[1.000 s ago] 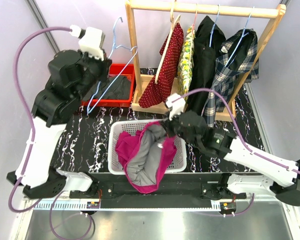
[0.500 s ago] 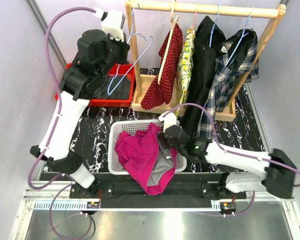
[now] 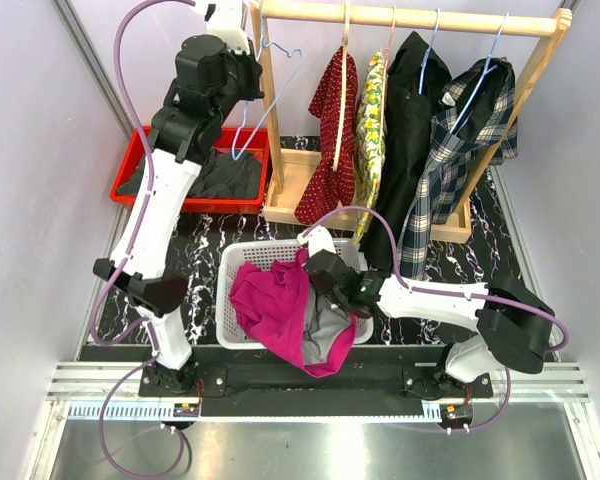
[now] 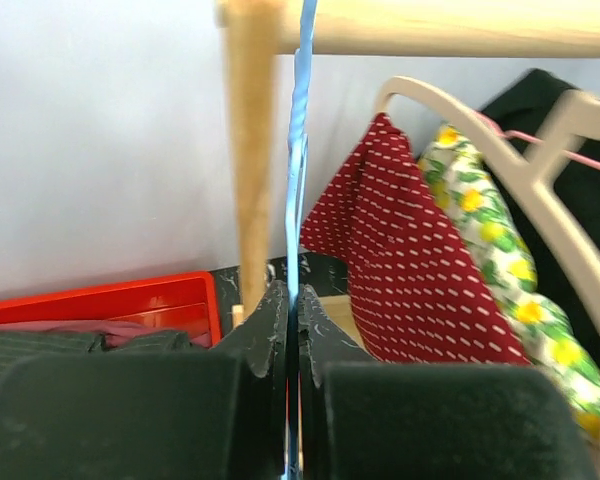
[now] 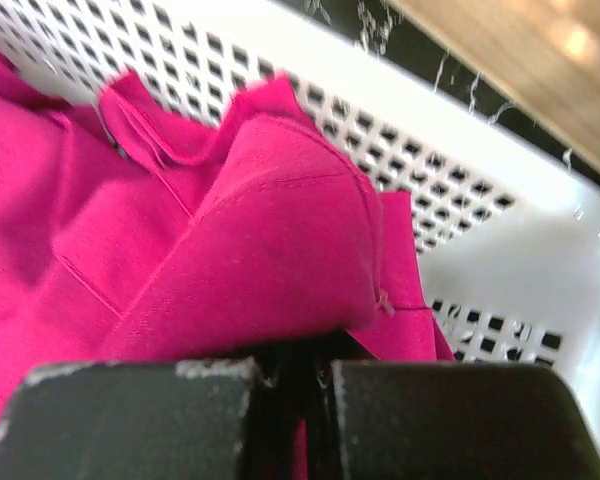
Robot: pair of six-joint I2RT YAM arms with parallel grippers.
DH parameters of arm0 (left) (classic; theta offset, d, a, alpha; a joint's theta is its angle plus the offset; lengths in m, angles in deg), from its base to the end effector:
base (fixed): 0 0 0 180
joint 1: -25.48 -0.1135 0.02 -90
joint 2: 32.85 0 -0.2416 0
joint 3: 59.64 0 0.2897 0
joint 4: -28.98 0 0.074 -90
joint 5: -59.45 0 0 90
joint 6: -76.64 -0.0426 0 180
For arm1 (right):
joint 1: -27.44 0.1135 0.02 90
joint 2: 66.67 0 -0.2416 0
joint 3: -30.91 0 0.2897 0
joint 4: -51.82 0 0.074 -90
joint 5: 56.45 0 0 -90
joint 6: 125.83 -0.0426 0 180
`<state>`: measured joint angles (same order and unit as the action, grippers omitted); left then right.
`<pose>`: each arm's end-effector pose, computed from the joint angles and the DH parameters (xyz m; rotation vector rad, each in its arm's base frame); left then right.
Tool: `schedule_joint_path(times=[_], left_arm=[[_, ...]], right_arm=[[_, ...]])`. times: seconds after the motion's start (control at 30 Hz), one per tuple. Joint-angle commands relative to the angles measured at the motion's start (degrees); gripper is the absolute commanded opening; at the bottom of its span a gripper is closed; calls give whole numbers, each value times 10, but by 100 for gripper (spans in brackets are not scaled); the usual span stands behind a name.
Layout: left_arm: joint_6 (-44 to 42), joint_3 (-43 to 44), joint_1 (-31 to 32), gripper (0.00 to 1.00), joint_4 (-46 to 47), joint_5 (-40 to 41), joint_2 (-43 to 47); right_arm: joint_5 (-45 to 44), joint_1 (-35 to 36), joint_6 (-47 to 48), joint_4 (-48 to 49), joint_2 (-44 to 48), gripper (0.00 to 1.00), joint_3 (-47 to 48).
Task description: Remove the skirt from the hanger
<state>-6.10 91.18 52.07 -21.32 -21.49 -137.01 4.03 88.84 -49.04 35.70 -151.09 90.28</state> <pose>0.3551 -0.1703 0.5511 0.1550 1.6360 -0.3235 0.1824 0.2907 0.1582 -0.6486 2.0858 0.1422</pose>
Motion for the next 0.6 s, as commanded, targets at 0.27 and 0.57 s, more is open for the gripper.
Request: schedule_joint_path(times=[0.27,0.57], left_arm=[[36,12,-15,0,54,-48,-36],[16,-102,-12,85,54,-53,58]], right_arm=[[-61,6,35,57,-36,25,72],[-79,6,68,22,72,71,129]])
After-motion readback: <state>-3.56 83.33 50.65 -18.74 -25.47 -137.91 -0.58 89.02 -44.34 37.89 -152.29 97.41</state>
